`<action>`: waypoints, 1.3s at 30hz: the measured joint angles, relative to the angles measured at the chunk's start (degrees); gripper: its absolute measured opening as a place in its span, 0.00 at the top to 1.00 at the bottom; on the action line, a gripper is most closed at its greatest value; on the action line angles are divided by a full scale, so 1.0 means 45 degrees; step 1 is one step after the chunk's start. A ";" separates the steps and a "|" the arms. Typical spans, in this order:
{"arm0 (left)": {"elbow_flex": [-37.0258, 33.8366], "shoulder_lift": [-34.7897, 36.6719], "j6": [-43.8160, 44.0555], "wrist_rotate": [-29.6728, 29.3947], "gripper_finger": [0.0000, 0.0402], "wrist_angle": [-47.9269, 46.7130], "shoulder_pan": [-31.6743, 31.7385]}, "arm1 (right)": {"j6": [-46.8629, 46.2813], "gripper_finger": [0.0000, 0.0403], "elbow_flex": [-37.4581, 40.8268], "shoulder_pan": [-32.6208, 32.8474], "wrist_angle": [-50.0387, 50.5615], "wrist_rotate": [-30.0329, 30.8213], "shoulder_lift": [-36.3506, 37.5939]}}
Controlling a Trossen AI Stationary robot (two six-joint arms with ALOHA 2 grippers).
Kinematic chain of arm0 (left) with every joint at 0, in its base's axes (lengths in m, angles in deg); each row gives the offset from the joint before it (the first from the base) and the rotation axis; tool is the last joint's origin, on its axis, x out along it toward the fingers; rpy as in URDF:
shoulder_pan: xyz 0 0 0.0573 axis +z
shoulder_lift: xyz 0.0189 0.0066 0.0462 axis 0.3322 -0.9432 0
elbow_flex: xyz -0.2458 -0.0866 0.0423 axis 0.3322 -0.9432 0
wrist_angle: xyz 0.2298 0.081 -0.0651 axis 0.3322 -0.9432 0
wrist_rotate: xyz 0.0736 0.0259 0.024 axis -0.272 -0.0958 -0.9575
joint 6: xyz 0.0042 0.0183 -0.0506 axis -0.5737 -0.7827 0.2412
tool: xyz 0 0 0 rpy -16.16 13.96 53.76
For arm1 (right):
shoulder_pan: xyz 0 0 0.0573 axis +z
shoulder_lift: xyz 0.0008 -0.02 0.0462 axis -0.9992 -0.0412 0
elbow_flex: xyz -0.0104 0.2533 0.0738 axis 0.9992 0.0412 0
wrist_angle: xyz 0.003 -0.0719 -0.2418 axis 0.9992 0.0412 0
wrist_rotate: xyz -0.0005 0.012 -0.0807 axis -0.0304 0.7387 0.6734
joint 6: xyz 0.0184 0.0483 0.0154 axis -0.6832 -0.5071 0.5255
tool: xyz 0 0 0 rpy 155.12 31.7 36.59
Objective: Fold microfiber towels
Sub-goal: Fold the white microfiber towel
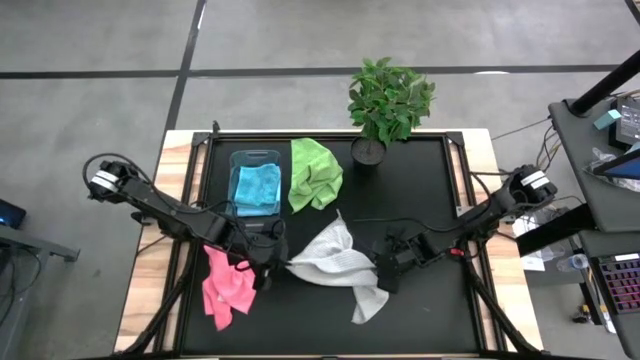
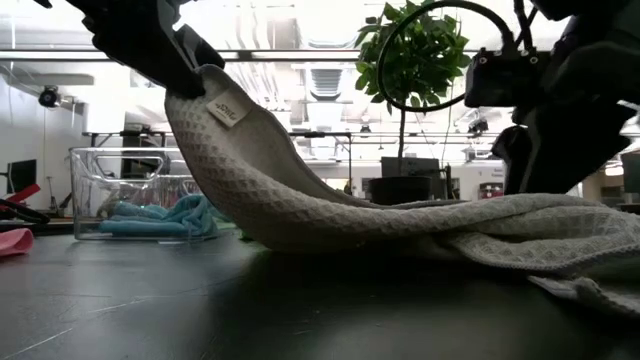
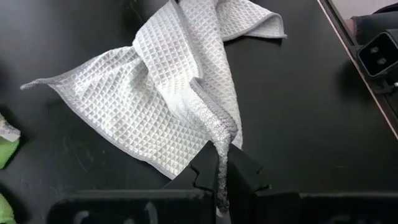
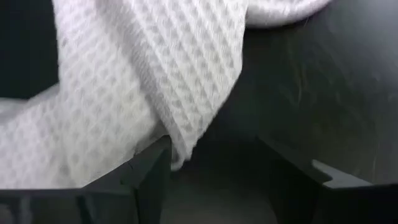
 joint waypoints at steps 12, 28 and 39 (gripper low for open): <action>-0.0005 0.0000 -0.0023 -0.0247 1.00 0.0105 0.0000 | 0.0978 0.93 0.0000 0.0033 -0.1420 0.0150 -0.1153; 0.1665 0.2161 -0.2277 -0.2327 1.00 -0.0369 0.0024 | 0.1688 0.98 -0.5195 0.0502 0.9151 0.2130 0.1449; 0.2662 0.2856 -0.4947 -0.3845 1.00 0.1029 0.1563 | 0.2507 0.98 -0.9196 0.0226 1.5022 0.5296 0.1976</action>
